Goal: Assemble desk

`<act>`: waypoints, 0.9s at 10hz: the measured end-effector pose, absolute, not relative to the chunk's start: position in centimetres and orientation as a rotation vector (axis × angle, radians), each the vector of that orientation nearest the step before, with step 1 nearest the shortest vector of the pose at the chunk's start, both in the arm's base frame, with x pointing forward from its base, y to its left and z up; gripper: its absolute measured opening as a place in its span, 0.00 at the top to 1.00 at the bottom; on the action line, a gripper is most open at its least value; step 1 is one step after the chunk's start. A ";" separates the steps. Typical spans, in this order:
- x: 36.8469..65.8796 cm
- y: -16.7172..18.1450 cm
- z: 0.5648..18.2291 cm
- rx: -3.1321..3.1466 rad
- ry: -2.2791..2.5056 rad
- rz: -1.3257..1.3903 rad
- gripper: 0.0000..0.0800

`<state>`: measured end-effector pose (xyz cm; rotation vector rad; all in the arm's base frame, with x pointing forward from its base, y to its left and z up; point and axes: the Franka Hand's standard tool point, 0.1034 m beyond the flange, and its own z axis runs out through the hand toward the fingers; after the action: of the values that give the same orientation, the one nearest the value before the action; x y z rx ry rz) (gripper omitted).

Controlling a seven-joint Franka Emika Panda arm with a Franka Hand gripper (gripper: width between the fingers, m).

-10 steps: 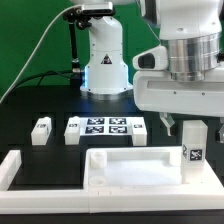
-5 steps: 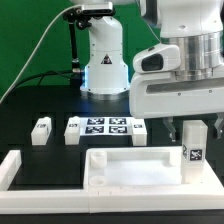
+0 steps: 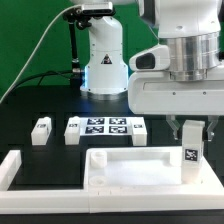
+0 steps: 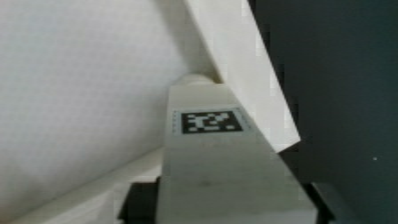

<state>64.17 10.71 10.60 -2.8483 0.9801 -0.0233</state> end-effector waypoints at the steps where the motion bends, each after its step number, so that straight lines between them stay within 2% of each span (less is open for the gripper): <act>1: 64.1 10.6 10.7 -2.705 1.291 0.012 0.63; 4: 64.0 11.2 10.5 -2.238 1.891 0.145 0.63; 9: 64.1 11.3 10.4 -1.913 2.222 0.195 0.63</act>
Offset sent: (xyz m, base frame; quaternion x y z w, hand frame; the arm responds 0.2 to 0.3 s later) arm 0.0187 0.0162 0.0068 0.0951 -0.0640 0.4300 0.8955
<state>64.10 11.26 10.43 -1.9128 2.2223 0.1945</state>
